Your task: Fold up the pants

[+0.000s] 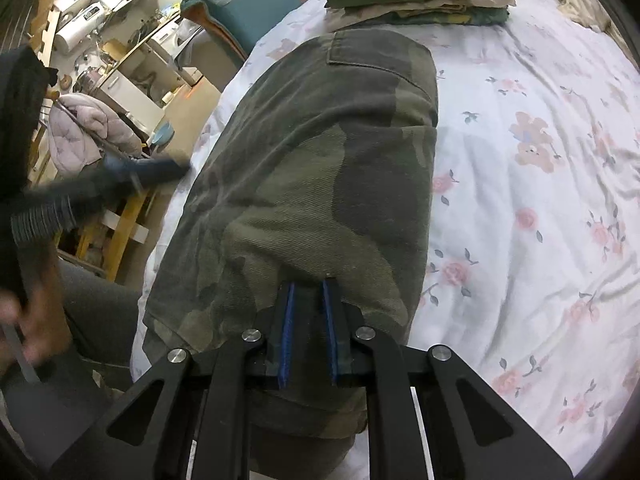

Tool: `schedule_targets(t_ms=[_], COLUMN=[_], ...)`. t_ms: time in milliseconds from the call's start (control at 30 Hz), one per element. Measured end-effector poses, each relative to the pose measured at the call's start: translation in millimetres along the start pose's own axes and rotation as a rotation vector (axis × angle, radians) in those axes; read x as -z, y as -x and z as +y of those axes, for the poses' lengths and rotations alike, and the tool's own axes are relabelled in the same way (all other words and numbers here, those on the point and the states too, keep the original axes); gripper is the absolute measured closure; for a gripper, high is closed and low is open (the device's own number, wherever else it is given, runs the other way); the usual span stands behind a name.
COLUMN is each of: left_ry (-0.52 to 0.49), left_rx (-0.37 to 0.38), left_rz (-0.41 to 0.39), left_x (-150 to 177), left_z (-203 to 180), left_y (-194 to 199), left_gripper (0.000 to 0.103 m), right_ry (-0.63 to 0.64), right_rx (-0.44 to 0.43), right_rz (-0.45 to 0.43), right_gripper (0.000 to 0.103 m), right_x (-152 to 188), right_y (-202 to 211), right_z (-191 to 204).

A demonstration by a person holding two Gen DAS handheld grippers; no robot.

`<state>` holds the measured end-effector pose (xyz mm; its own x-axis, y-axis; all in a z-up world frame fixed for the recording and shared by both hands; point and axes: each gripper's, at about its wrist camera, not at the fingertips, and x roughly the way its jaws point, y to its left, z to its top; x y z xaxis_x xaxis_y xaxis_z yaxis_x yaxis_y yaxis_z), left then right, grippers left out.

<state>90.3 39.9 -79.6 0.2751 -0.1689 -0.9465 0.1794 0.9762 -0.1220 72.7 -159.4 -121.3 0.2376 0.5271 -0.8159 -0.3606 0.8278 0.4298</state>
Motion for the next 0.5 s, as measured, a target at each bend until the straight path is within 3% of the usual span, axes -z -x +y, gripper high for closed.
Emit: schedule_targets(t_ms=[33, 100, 200, 367, 433, 467, 500], left_ry=[0.019, 0.048, 0.071, 0.057, 0.043, 0.039, 0.037], left_rx=[0.010, -0.001, 0.026, 0.005, -0.019, -0.037, -0.045], left_rz=[0.046, 0.043, 0.056, 0.052, 0.050, 0.048, 0.039], left_x=[5, 6, 2, 2, 3, 2, 2], left_z=[-1, 0, 4, 1, -5, -7, -6], left_y=[-14, -23, -23, -22, -19, -20, -20], left_gripper=[0.068, 0.068, 0.068, 0.066, 0.061, 0.060, 0.056], right_ry=[-0.028, -0.089, -0.132, -0.053, -0.020, 0.011, 0.052], right_rx=[-0.015, -0.056, -0.117, -0.057, -0.060, -0.032, 0.061], right_rz=[0.008, 0.009, -0.098, -0.072, 0.002, 0.023, 0.017], right_gripper=[0.090, 0.085, 0.083, 0.083, 0.083, 0.085, 0.082], right_x=[-1, -9, -34, -94, -112, -116, -122], right_y=[4, 12, 40, 22, -6, -17, -29], right_z=[-5, -14, -29, -25, -25, -22, -20])
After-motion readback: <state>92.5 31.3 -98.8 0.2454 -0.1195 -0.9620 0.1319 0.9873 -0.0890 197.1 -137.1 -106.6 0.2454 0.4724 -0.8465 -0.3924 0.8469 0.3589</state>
